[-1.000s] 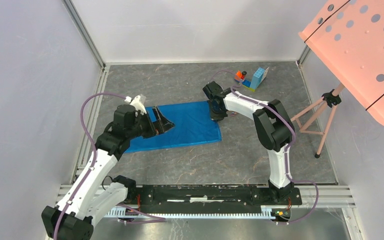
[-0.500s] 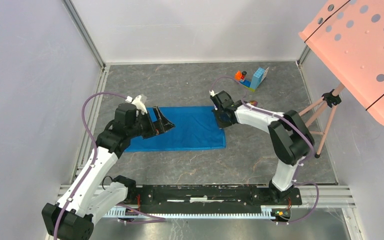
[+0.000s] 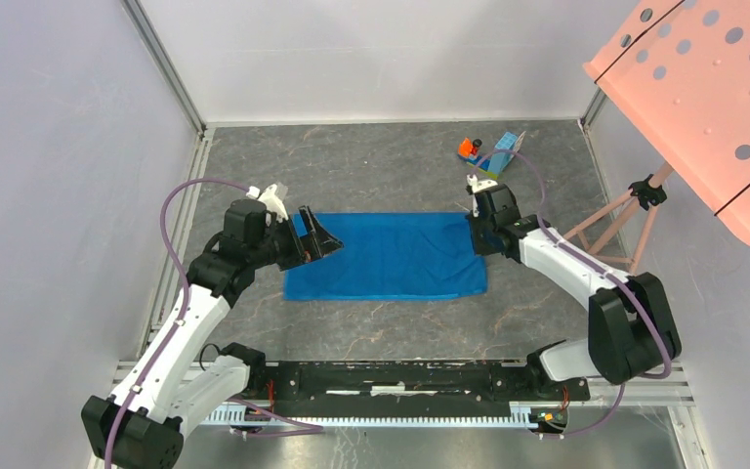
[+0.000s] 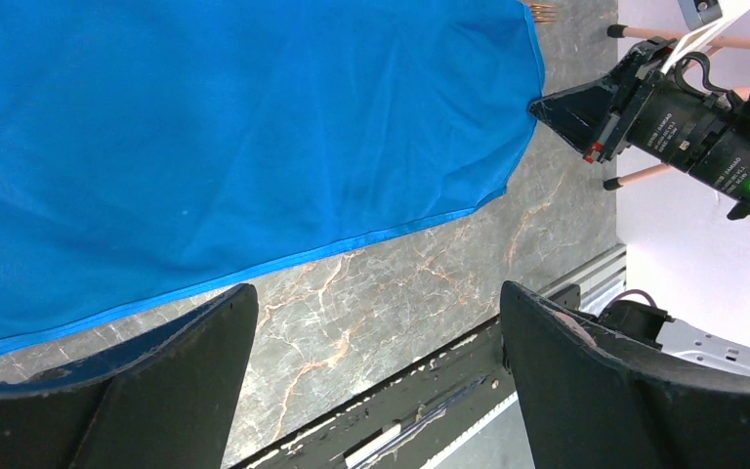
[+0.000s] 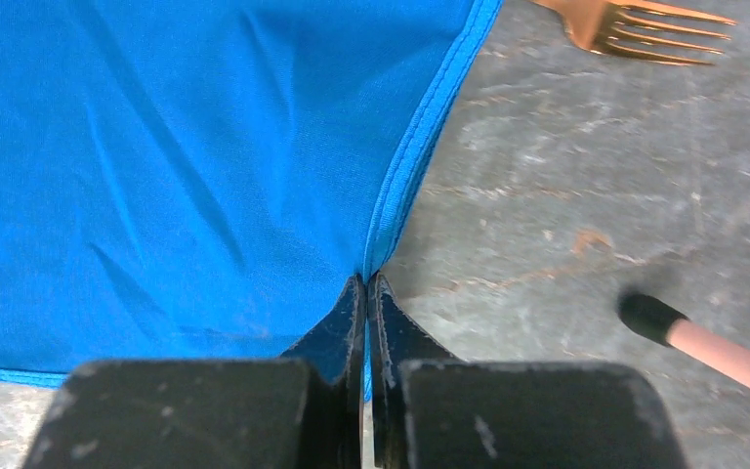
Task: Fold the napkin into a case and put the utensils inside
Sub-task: Pick up the rectangle-folded napkin from the center of the board, then fold the rectangle-folded napkin at the center of the board.
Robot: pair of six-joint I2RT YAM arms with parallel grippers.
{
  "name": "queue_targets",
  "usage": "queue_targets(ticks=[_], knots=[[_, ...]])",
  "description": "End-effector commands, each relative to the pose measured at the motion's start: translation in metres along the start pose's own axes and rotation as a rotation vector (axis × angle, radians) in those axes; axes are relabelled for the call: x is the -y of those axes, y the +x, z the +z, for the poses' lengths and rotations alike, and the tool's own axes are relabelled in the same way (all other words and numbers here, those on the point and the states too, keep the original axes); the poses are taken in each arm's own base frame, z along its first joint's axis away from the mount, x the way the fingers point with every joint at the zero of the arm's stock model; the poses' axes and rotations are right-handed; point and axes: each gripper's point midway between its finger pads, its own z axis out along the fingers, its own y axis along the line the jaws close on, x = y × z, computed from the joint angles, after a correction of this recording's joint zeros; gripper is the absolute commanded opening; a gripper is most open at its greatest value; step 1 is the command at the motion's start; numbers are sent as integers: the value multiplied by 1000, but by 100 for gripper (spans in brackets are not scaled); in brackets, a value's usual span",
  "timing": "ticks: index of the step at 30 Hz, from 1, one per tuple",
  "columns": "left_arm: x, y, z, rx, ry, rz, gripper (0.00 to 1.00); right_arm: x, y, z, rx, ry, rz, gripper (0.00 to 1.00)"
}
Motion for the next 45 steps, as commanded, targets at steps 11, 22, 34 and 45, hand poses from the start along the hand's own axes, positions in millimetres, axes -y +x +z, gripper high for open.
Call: queue_targets(ticks=[11,22,34,45], knots=[[9,-2,4,0,44,-29,100,3,-36,-40,99,58,-136,0],[-9,-10,-9,66,-68,-13,100,-216,-77,-34,124,-366,-206,0],[-31,-27,-48,225,-221,-16,100,-356,-105,-11,139,-635,-142,0],[-29,-32,-64,269,-237,-6,100,-358,-107,15,133,-606,-72,0]])
